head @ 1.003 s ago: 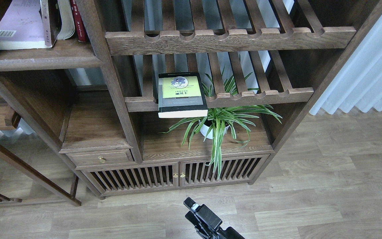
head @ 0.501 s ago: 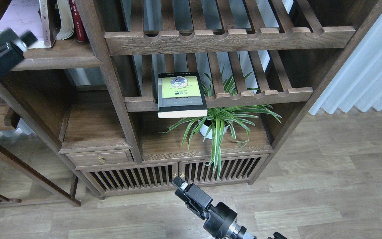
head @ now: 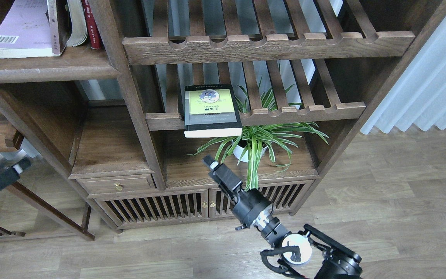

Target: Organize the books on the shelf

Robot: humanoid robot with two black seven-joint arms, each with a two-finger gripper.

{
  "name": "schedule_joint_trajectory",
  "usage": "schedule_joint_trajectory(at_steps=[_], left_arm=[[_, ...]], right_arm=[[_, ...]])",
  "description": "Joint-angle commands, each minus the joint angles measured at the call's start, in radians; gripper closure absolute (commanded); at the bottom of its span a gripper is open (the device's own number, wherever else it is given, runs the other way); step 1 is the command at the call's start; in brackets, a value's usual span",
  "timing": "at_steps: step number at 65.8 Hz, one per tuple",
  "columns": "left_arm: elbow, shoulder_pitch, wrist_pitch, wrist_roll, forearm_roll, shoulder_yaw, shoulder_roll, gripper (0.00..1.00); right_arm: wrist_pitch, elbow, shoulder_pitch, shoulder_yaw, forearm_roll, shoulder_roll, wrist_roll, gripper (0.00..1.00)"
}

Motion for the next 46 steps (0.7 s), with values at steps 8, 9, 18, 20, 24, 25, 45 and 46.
schedule_joint_trajectory(at_steps=[8,9,18,20,24,25,45,46], left_arm=[[0.041,0.011,0.000,-0.002,0.002,0.034,-0.025,0.00],[0.041,0.011,0.000,-0.002,0.002,0.034,-0.025,0.00],[0.047,0.011,0.000,0.000,0.002,0.034,-0.040,0.00],[0.047,0.011,0.000,0.001,0.002,0.034,-0.045,0.00],[0.047,0.010,0.000,0.001,0.002,0.034,-0.050,0.00],[0.047,0.010,0.000,0.001,0.002,0.034,-0.050,0.00],[0.055,0.010,0.000,-0.002,0.002,0.023,-0.053,0.00],[0.054,0.008,0.000,-0.002,0.002,0.023,-0.054,0.00]], right_arm=[[-0.015,-0.030,0.081,-0.043,0.028,0.000,0.002,0.02],[-0.016,-0.030,0.092,-0.043,0.034,0.000,0.002,0.02],[-0.019,-0.032,0.150,-0.054,0.091,0.000,0.002,0.03],[-0.028,-0.033,0.161,-0.066,0.102,0.000,0.002,0.03],[-0.058,-0.052,0.175,-0.075,0.123,0.000,0.003,0.03],[-0.067,-0.058,0.176,-0.075,0.126,0.000,0.003,0.03],[-0.139,-0.101,0.202,-0.077,0.145,0.000,0.006,0.07],[-0.139,-0.107,0.213,-0.074,0.146,0.000,0.006,0.08]])
